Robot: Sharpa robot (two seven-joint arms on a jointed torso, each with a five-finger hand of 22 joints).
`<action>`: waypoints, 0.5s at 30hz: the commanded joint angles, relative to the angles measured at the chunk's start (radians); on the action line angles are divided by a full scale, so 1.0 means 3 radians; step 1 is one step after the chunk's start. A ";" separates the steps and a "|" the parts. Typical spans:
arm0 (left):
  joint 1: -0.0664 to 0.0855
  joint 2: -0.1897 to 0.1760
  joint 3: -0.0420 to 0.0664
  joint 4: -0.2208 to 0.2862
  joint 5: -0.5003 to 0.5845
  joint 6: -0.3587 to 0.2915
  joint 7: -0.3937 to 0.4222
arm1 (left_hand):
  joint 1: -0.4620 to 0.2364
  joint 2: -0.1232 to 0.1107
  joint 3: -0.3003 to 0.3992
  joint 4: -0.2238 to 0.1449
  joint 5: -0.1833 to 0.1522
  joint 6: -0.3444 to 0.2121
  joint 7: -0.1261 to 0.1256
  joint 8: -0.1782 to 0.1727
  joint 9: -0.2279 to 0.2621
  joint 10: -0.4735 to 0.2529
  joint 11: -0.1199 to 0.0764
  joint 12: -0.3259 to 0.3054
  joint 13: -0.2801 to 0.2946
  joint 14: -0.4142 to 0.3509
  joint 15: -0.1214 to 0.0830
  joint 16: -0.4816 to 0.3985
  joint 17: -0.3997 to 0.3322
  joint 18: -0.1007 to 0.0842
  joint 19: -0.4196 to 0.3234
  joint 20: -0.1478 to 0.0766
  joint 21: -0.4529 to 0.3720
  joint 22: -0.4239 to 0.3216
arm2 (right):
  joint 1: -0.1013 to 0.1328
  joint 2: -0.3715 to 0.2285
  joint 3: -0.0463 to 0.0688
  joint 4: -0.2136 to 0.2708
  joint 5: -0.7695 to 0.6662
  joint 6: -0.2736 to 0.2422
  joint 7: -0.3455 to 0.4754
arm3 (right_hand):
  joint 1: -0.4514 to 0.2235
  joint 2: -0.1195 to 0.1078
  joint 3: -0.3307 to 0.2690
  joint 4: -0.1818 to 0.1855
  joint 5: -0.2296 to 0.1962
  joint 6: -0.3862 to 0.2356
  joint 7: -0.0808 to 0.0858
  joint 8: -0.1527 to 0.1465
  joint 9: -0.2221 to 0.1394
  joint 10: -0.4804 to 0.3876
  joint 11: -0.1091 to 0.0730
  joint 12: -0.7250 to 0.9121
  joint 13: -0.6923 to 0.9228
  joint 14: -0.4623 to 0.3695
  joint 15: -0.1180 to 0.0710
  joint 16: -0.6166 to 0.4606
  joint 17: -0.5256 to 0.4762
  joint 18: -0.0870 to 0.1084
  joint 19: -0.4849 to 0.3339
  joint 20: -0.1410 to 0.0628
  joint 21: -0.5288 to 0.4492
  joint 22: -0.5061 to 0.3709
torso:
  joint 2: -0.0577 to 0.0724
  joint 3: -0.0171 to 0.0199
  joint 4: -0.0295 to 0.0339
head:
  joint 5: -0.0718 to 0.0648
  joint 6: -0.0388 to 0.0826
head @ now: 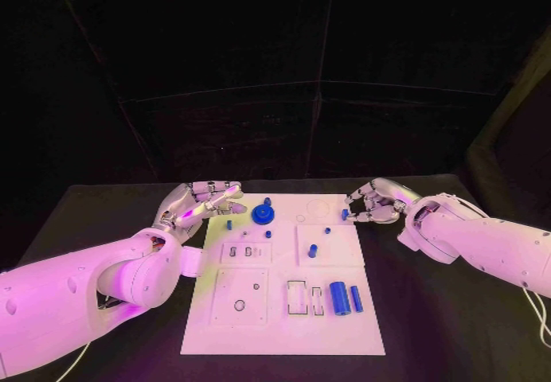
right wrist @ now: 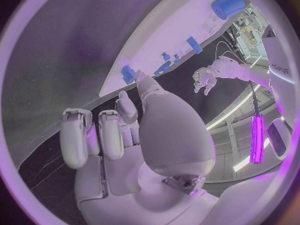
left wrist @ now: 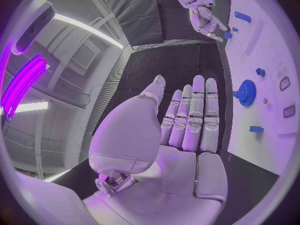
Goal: Assemble the parts on the task board
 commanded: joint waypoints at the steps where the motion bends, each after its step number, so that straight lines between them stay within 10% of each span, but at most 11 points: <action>1: 0.0004 -0.0001 0.0003 0.0004 -0.0016 0.0043 0.0013 | 0.0006 0.0037 0.0003 -0.0015 0.0016 0.0024 -0.0007 -0.0012 -0.0002 0.0022 0.0005 -0.0009 0.0005 0.0022 -0.0006 -0.0012 0.0004 0.0051 0.0026 0.0000 -0.0020 -0.0003 | 0.0002 0.0019 0.0001 -0.0016 0.0011 0.0103 0.0046 | 0.0006 0.0050 -0.0007 -0.0017 0.0008 0.0045 -0.0004 0.0023 0.0007 0.0021 -0.0017 0.0027 0.0015 0.0212 0.0002 0.0008 0.0187 0.0013 -0.0001 -0.0006 -0.0002 0.0398 | 0.0000 0.0002 0.0000 | -0.0002 -0.0003; 15: 0.0004 -0.0001 0.0003 0.0003 -0.0016 0.0044 0.0011 | 0.0007 0.0038 0.0003 -0.0019 0.0016 0.0025 -0.0007 -0.0014 -0.0002 0.0023 0.0005 -0.0012 0.0004 0.0024 -0.0006 -0.0014 0.0006 0.0051 0.0028 -0.0001 -0.0021 -0.0005 | -0.0015 0.0095 0.0002 -0.0089 0.0011 0.0180 0.0020 | 0.0062 0.0160 0.0050 -0.0065 -0.0053 0.0174 -0.0025 0.0060 0.0012 0.0049 -0.0039 0.0080 0.0060 0.0220 -0.0017 0.0020 0.0219 0.0007 0.0022 -0.0024 0.0008 0.0426 | 0.0000 0.0003 0.0000 | 0.0001 -0.0006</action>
